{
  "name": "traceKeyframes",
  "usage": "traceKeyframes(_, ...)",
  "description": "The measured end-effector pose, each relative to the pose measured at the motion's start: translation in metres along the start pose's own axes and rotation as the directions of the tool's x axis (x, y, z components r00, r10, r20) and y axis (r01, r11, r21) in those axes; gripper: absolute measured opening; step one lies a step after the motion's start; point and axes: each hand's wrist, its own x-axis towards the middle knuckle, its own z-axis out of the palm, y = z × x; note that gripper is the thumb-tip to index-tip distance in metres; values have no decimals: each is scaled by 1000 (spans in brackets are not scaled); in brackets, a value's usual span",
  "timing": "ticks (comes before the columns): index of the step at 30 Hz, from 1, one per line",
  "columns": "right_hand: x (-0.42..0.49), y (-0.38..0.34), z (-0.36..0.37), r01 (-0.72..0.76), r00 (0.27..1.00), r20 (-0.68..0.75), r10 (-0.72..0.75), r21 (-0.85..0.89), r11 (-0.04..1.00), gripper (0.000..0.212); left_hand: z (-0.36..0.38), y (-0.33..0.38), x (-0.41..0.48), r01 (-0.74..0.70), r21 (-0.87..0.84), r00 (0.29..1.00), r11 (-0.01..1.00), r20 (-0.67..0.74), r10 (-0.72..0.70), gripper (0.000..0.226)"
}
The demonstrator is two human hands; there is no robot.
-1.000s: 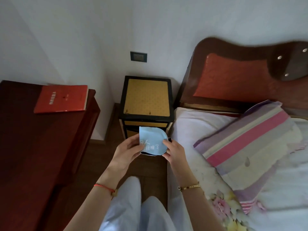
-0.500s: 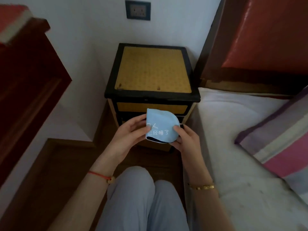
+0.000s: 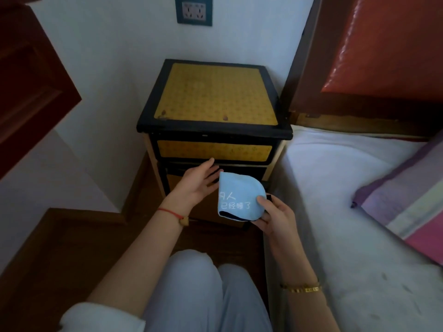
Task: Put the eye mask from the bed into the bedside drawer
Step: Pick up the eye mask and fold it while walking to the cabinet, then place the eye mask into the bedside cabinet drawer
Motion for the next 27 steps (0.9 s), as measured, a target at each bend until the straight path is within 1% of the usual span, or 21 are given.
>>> traceKeyframes(2,1,1,1,-2,1000,18,2,2,1000,15,4,0,6,1,-51,1000,999,-15,-1,46)
traceKeyframes(5,2,2,3,1,999,38,-2,14,1000,13,6,-2,8,6,-57,1000,998,-18,-7,54)
traceKeyframes(10,0,5,4,5,999,44,-6,24,1000,16,2,-6,2,25,3,1000,1000,-7,-25,52)
traceKeyframes(16,-12,8,2,12,998,54,-13,31,999,15,-12,-16,-16,46,120,998,992,24,-50,45)
traceKeyframes(23,-26,10,-1,18,997,71,-19,22,1000,21,-6,-19,-26,43,96,998,994,30,-46,46)
traceKeyframes(27,-29,9,-5,27,999,43,-27,17,1000,15,-9,-22,-32,23,113,999,993,20,-25,47)
